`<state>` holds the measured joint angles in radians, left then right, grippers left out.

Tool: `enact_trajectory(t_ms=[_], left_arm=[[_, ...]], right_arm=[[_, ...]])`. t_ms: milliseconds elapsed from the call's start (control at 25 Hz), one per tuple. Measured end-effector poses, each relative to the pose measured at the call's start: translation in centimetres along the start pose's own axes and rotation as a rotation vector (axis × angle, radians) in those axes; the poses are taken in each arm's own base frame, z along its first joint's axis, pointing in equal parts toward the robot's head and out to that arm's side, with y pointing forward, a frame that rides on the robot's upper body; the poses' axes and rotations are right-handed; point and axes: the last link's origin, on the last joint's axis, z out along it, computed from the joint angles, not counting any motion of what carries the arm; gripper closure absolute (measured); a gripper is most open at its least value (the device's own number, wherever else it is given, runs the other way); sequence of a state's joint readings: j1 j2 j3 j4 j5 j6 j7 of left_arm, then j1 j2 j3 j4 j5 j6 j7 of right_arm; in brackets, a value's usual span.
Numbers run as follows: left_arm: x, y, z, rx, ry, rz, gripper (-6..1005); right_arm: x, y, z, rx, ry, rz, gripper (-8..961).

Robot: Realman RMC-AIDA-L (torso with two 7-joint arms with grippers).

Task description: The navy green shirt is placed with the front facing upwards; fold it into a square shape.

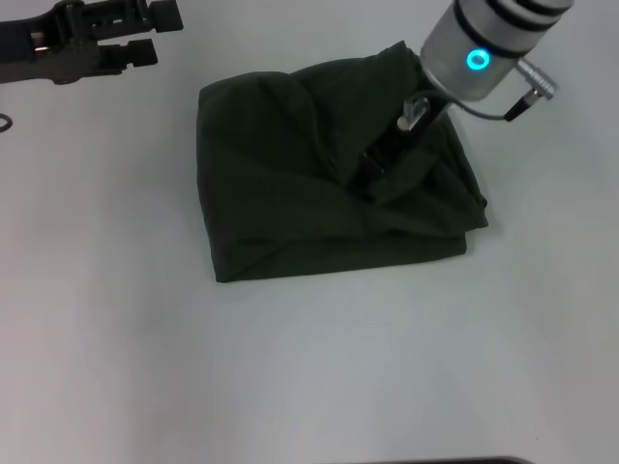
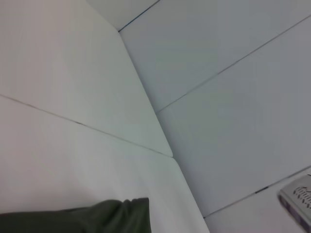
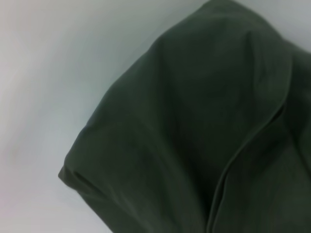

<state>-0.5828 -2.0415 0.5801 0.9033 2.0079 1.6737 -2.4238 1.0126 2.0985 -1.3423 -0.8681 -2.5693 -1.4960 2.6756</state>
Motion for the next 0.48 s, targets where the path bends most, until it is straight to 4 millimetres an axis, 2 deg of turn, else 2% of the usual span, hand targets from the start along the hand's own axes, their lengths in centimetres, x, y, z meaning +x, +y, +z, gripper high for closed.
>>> enact_trajectory(t_ms=[280, 480], left_arm=[[-1.3, -0.1, 1.5, -0.004, -0.132, -0.017, 124], [-1.7, -0.3, 1.9, -0.007, -0.152, -0.025, 124]], right_arm=[[0.0, 0.2, 0.2, 0.001, 0.021, -0.003, 402], [0.0, 0.1, 0.1, 0.009, 0.018, 0.008, 404]])
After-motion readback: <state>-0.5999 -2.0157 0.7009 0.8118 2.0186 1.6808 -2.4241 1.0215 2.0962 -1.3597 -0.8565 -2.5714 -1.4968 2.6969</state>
